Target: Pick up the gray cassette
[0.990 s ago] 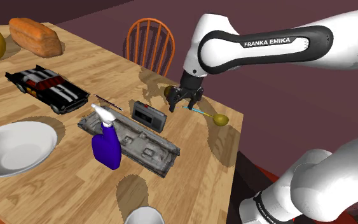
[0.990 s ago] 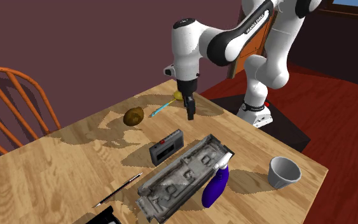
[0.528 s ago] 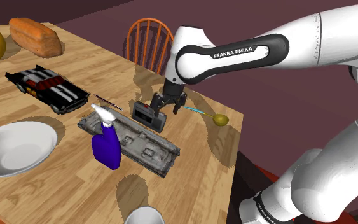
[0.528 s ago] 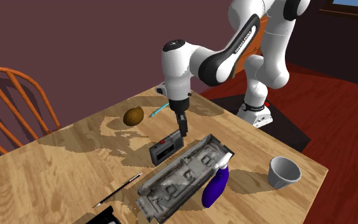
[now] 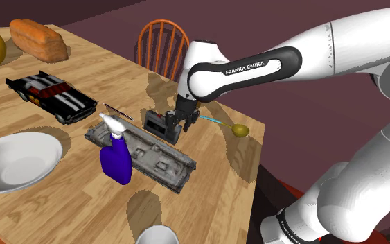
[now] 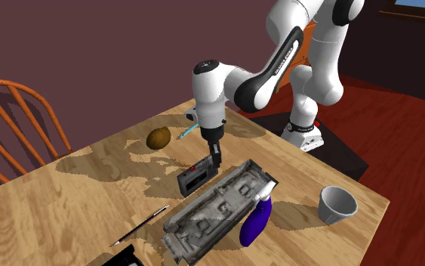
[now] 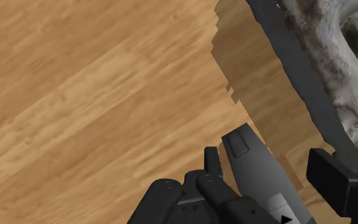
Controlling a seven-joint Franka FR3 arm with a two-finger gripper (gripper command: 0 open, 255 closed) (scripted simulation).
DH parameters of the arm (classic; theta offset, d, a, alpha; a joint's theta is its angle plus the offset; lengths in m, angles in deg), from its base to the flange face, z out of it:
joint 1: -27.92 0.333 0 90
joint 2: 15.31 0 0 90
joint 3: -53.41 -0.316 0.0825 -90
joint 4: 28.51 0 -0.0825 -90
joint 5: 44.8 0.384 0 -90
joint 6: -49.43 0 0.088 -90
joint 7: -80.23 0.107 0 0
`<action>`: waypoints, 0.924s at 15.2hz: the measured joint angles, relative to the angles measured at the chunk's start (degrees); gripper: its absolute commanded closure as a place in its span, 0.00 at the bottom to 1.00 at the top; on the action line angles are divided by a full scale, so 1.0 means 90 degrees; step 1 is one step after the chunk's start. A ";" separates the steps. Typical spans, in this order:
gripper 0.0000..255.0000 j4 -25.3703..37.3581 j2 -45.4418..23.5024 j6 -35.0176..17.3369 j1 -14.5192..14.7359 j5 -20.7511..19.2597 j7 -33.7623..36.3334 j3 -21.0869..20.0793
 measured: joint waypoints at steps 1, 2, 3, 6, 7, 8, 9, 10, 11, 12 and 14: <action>1.00 0.0000 -0.0004 -0.0006 0.0000 -0.0001 0.0000 0.0001; 1.00 0.0000 -0.0004 -0.0008 -0.0001 -0.0002 -0.0001 0.0001; 1.00 0.0000 -0.0005 -0.0009 -0.0001 -0.0002 -0.0002 0.0001; 1.00 0.0000 -0.0005 -0.0008 -0.0001 -0.0003 -0.0002 0.0001; 1.00 0.0000 -0.0005 -0.0009 0.0000 -0.0002 -0.0002 0.0001; 1.00 -0.0001 -0.0004 -0.0009 0.0000 -0.0002 -0.0002 0.0001; 1.00 -0.0006 -0.0002 -0.0015 0.0000 -0.0002 -0.0001 0.0000; 1.00 0.0008 0.0019 0.0023 0.0000 0.0002 0.0001 -0.0001; 1.00 0.0033 0.0056 0.0088 -0.0005 0.0007 -0.0006 0.0003; 1.00 0.0078 0.0085 0.0162 -0.0010 0.0009 -0.0010 0.0007; 1.00 0.0158 0.0168 0.0322 -0.0001 0.0019 0.0018 -0.0003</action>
